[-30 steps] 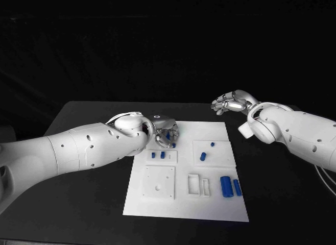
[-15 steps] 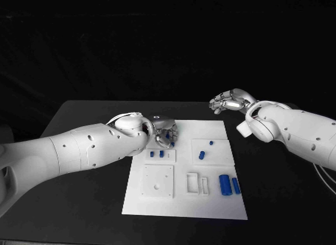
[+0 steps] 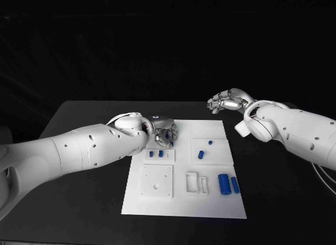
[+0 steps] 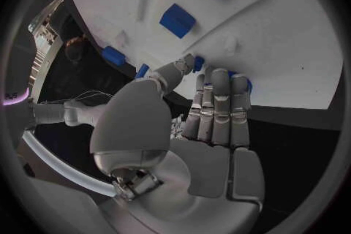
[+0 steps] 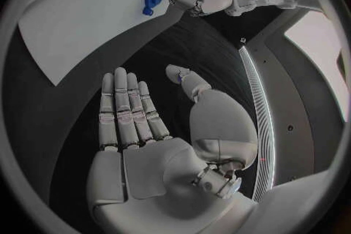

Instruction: Assemble the parts on the task board

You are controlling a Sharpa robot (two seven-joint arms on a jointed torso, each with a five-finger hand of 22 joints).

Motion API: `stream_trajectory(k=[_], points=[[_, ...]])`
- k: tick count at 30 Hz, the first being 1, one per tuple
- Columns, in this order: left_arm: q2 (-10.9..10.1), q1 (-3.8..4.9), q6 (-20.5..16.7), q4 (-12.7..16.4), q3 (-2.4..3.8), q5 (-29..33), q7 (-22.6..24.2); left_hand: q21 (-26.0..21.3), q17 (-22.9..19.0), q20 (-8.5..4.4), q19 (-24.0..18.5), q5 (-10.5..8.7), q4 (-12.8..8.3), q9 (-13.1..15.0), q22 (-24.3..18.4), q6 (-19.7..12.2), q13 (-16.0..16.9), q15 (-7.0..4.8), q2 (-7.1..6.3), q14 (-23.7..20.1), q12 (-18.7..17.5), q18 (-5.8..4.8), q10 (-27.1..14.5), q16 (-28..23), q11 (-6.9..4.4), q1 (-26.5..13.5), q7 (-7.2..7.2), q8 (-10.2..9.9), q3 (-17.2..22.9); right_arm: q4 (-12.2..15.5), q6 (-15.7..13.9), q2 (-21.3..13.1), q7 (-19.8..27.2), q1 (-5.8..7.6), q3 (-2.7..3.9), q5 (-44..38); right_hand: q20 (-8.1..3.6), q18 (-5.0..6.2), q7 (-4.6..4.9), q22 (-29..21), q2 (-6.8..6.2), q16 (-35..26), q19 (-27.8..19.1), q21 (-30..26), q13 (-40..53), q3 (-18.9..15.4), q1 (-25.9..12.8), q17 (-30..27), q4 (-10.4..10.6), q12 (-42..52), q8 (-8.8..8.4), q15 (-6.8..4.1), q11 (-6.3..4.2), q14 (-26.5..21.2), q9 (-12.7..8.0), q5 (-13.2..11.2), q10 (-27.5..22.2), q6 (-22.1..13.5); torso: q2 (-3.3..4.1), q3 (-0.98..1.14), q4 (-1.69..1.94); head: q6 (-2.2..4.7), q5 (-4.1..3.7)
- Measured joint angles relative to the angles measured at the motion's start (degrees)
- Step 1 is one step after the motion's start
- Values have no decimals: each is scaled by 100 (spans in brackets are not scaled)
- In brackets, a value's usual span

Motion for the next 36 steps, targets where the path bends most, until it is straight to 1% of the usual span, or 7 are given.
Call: stream_trajectory(k=[4,7,9,13,19,29,36], points=[[20,-7,8,-42,6,23,33,0,0,0,0,0,0,-17,0,97,9,0,52,0,-23,1,24,35,-21,22,29,24,0,1,0,3,0,0,0,0,0,0,0,0,0,0,0,0,0,0,0,0,0,0,0,0,0,0,0,0,0,0,-2,-1,4,-5,0],[24,-7,17,-58,6,37,52,0,22,0,0,0,0,-39,0,211,28,-31,131,31,-62,7,107,98,-62,34,-7,57,0,1,0,7,1,0,0,0,0,0,0,0,0,-23,0,0,0,0,0,0,0,0,0,0,0,0,0,0,0,0,-2,-1,4,-9,3],[27,-5,20,-62,-2,42,57,0,31,0,0,0,0,-51,-1,216,48,-31,131,31,-38,9,136,123,-68,34,-11,57,0,1,0,7,1,0,0,0,0,0,0,0,0,-23,0,0,0,0,0,0,0,0,0,0,0,0,0,0,0,0,-2,-3,4,-15,4],[33,15,17,-61,-50,50,65,43,39,-22,22,0,-29,-75,2,319,90,-55,192,47,-18,16,220,178,-104,49,-53,86,-6,1,0,6,2,0,0,0,0,0,0,0,0,-23,0,0,0,0,0,-5,0,0,0,0,0,0,0,0,0,0,-2,-6,1,-20,0],[41,50,-40,-61,-133,53,85,44,39,-22,22,0,-106,-104,4,338,101,-73,224,29,-16,42,241,202,-91,81,-52,86,11,6,1,-8,2,0,0,0,0,0,0,0,0,-23,0,-12,-5,0,0,-5,0,0,0,0,0,0,1,0,0,0,0,-8,4,-46,-17],[41,66,-185,-47,-214,-28,121,67,38,-2,43,0,-160,-142,3,338,132,-94,261,50,-18,57,327,241,-119,118,-53,86,32,7,1,-10,3,0,0,0,0,0,0,0,0,-22,0,-21,-4,0,0,-4,0,0,0,0,0,0,-5,0,0,0,2,-8,7,-79,-31],[37,67,-223,-21,-236,-96,132,90,38,-32,73,41,-180,-159,2,463,141,-141,283,98,-18,64,405,284,-152,141,-87,123,52,14,1,-9,4,0,0,0,0,0,0,0,0,-22,0,-21,-5,0,0,-4,0,0,0,0,0,0,-5,0,0,0,1,-4,7,-105,-31]])
